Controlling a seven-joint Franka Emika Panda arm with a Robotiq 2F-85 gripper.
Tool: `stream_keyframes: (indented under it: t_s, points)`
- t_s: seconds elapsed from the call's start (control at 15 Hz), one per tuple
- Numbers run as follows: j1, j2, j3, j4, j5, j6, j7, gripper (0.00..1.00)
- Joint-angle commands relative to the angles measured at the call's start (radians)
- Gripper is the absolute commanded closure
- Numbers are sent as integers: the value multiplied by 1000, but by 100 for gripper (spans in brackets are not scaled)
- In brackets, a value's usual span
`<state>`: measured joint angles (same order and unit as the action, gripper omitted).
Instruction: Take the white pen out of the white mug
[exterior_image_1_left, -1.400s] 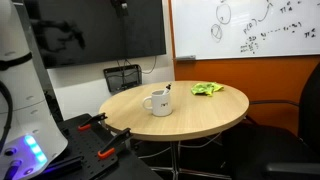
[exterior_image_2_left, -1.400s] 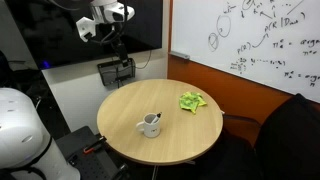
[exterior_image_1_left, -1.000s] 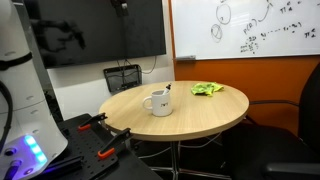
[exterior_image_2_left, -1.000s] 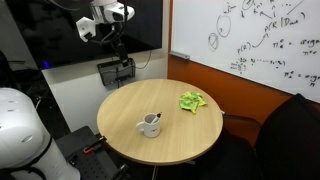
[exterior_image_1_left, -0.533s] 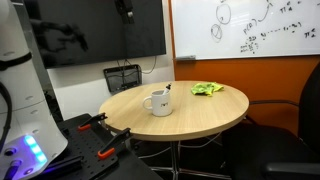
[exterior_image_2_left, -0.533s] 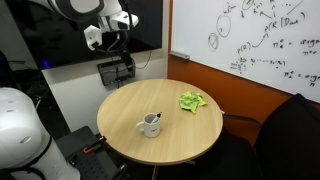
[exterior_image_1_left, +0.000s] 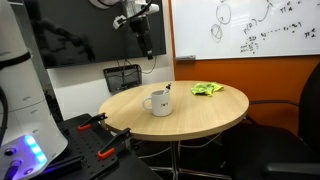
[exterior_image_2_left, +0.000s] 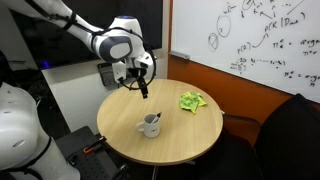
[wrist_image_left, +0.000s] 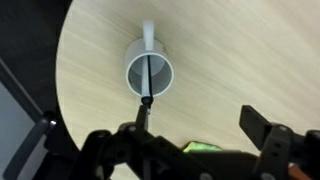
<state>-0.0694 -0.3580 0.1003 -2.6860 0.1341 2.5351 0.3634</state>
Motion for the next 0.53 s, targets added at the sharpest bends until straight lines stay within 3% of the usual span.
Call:
stream_keyframes:
  t_s: [0.0, 0.27, 0.4, 0.47]
  points:
    - [-35, 174, 1, 59, -54, 76, 69, 31]
    - [-28, 321, -32, 109, -120, 109, 121, 51]
    - [-17, 372, -53, 133, -151, 108, 145, 53]
    - [-11, 396, -64, 145, -160, 110, 151, 49]
